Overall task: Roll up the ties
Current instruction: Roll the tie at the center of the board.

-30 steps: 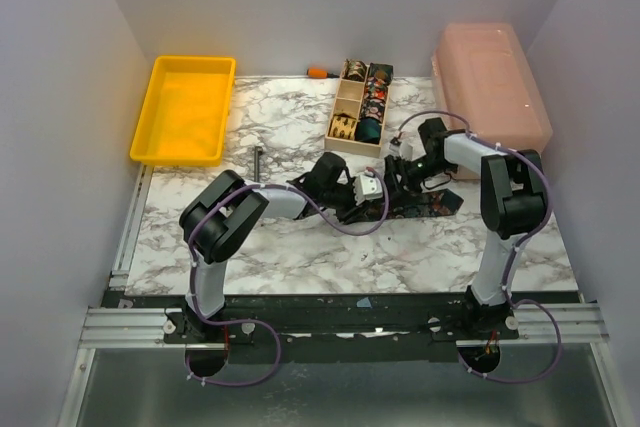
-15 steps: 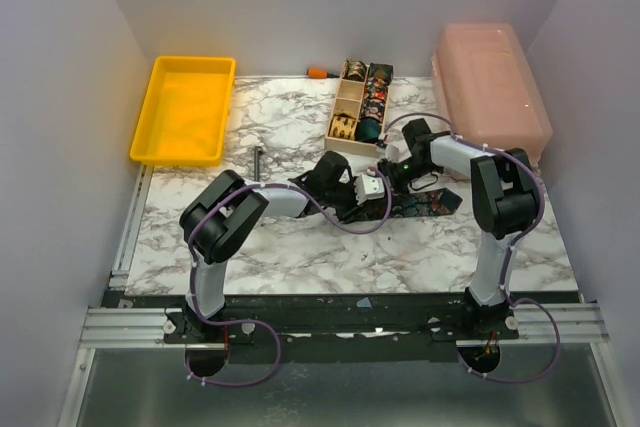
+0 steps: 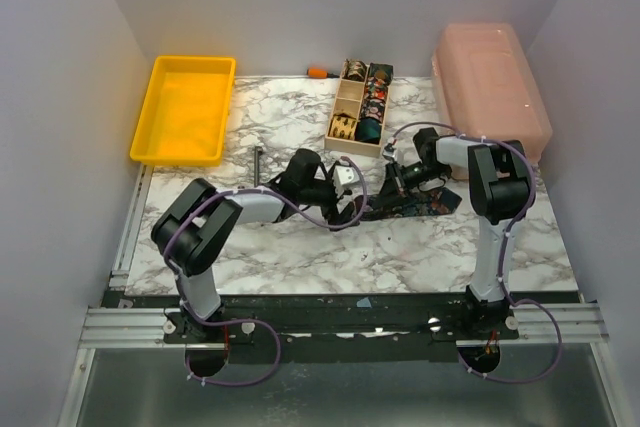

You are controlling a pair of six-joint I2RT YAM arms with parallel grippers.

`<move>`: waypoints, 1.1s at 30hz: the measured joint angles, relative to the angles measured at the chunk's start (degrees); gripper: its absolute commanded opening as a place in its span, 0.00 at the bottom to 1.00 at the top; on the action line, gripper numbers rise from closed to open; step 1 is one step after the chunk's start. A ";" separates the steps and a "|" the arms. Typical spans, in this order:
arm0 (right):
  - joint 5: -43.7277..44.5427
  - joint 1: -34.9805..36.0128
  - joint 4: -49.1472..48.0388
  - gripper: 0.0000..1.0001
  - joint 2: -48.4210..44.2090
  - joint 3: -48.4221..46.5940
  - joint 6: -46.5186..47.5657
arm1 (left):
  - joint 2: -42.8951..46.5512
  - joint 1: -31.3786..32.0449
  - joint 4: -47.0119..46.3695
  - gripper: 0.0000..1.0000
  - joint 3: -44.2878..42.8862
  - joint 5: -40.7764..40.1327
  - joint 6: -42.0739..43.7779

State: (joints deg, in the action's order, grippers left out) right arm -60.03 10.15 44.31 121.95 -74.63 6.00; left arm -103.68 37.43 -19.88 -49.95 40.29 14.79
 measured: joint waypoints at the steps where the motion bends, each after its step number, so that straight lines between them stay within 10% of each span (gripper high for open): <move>1: -0.44 -0.07 0.37 0.00 0.28 -0.13 0.66 | 1.38 -0.02 -0.63 0.98 0.35 0.33 -0.96; 8: -3.76 -0.35 4.02 0.00 2.08 0.39 5.20 | 15.93 -0.20 -21.49 0.98 15.89 3.80 -10.78; 17: -7.52 -0.33 4.90 0.00 3.04 3.78 5.75 | 15.96 0.07 -15.85 0.98 11.54 5.14 -15.06; 29: -9.40 0.70 3.52 0.00 3.76 5.11 5.33 | -1.86 3.10 -29.27 0.98 12.31 -2.03 -11.21; 33: -9.68 0.76 3.13 0.00 3.74 5.40 4.92 | -5.77 4.46 -32.76 0.82 10.58 -2.12 -11.23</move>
State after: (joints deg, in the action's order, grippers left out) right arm -69.71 10.92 47.44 125.69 -69.23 10.92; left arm -109.45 41.89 -52.64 -39.38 38.17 3.55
